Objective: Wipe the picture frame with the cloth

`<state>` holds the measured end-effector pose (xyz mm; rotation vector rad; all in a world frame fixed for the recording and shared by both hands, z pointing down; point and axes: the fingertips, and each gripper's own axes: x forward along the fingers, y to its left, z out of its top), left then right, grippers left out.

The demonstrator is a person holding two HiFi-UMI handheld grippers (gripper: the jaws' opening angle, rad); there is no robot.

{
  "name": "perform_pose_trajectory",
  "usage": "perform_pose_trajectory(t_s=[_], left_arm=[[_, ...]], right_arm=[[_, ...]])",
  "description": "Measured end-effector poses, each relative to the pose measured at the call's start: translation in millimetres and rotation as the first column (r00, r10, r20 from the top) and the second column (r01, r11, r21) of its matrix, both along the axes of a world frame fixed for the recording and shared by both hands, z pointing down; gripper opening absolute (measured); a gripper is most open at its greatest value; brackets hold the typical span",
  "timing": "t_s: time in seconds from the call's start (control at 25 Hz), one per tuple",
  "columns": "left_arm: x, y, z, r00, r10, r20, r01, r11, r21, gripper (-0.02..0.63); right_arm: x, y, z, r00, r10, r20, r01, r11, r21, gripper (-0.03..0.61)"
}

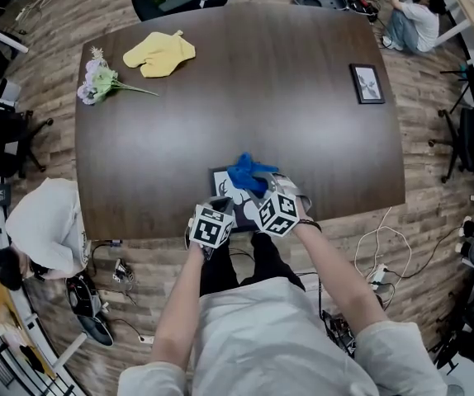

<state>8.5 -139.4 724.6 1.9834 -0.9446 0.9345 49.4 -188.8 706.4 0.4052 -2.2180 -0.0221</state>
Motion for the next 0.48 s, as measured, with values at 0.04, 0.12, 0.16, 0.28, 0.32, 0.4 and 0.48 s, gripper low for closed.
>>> perform_pose_trajectory(t_s=[0.04,0.12,0.16,0.28,0.32,0.4,0.48], left_arm=[[-0.4,0.1,0.3,1.0,0.0,0.001,0.0,1.0,0.0,0.052],[-1.9,-0.1,0.0,1.0,-0.002,0.002,0.002,1.0,0.0,0.052],[-2.3,-0.2,-0.4,1.0,-0.004,0.003,0.004,1.0,0.001,0.052],[-0.5,0.5,-1.4,1.0,-0.007,0.006,0.007,1.0,0.005,0.052],[0.5,0.7,-1.3,1.0,-0.007,0.006,0.007,1.0,0.006,0.052],[0.7,0.0,-0.7,1.0,-0.006,0.005,0.006,1.0,0.008,0.052],[-0.3,-0.6,-0.4,1.0,-0.007,0.005,0.007,1.0,0.006,0.052]], right_arm=[[0.1,5.6,0.1,1.0,-0.006,-0.002,0.006,1.0,-0.005,0.083],[-0.1,17.2,-0.2,1.0,-0.015,-0.002,0.015,1.0,-0.017,0.083],[0.3,23.4,-0.5,1.0,-0.017,0.0,0.017,1.0,-0.023,0.083],[5.7,44.7,-1.1,1.0,-0.02,0.007,0.021,0.999,-0.034,0.083],[8.0,51.6,-0.9,1.0,-0.019,0.009,0.02,0.999,-0.037,0.083],[10.5,63.3,0.1,1.0,-0.019,0.011,0.019,0.999,-0.046,0.083],[11.6,73.6,1.0,1.0,-0.024,0.008,0.024,0.998,-0.058,0.083]])
